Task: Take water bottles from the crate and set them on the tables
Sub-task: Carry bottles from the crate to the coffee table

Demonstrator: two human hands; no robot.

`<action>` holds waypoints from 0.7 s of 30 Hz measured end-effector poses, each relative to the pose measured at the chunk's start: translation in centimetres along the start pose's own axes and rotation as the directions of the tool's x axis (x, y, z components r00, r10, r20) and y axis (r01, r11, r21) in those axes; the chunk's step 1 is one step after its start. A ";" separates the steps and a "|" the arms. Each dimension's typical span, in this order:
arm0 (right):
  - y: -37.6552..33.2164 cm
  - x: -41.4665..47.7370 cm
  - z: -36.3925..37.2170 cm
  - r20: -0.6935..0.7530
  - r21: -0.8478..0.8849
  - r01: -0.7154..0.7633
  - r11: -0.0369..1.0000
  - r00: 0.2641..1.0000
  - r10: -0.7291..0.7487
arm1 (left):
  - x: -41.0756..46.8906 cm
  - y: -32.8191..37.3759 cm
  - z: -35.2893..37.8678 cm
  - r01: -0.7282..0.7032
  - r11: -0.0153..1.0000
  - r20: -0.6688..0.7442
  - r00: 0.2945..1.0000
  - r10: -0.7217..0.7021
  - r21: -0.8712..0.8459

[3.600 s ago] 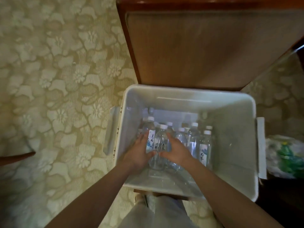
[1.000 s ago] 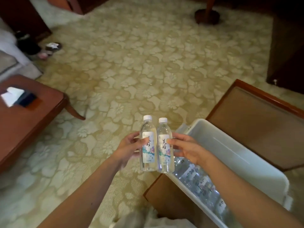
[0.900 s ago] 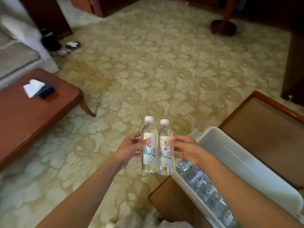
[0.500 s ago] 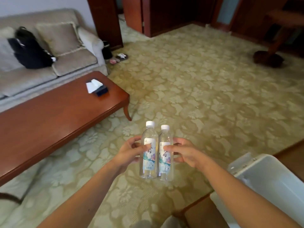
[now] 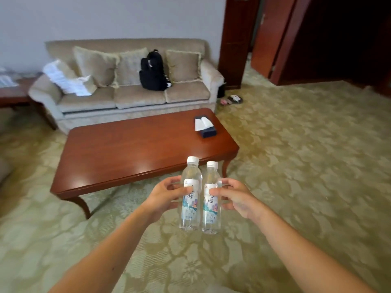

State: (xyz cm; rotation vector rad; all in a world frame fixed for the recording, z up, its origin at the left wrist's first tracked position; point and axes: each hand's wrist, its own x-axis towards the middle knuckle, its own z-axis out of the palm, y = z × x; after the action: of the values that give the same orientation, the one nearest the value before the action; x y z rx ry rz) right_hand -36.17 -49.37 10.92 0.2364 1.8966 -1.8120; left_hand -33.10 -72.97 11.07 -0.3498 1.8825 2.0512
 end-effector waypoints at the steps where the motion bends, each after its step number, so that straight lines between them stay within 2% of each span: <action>1: -0.7 1.0 1.0 0.018 -0.008 0.010 1.000 1.000 -0.010 | 0.0 0.2 -1.0 -0.011 1.000 -0.035 0.999 0.010 -0.017; 7: -3.9 8.3 5.8 0.182 -0.067 0.029 0.997 0.983 -0.016 | 2.0 1.1 -6.6 -0.066 0.993 -0.227 0.973 0.043 -0.097; 12: -6.9 15.6 8.3 0.285 -0.090 0.038 0.995 0.959 -0.011 | 6.0 2.7 -10.5 -0.068 0.994 -0.350 0.936 0.033 -0.090; 21: -13.6 27.0 12.5 0.472 -0.177 0.059 0.983 0.881 0.032 | 12.1 7.6 -15.3 -0.081 0.994 -0.496 0.868 0.031 -0.078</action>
State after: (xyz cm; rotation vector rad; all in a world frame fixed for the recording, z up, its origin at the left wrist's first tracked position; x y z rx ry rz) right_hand -62.59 -68.63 10.52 -0.2677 1.6932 -1.5085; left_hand -47.85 -87.79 11.71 -0.9376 2.0885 2.2517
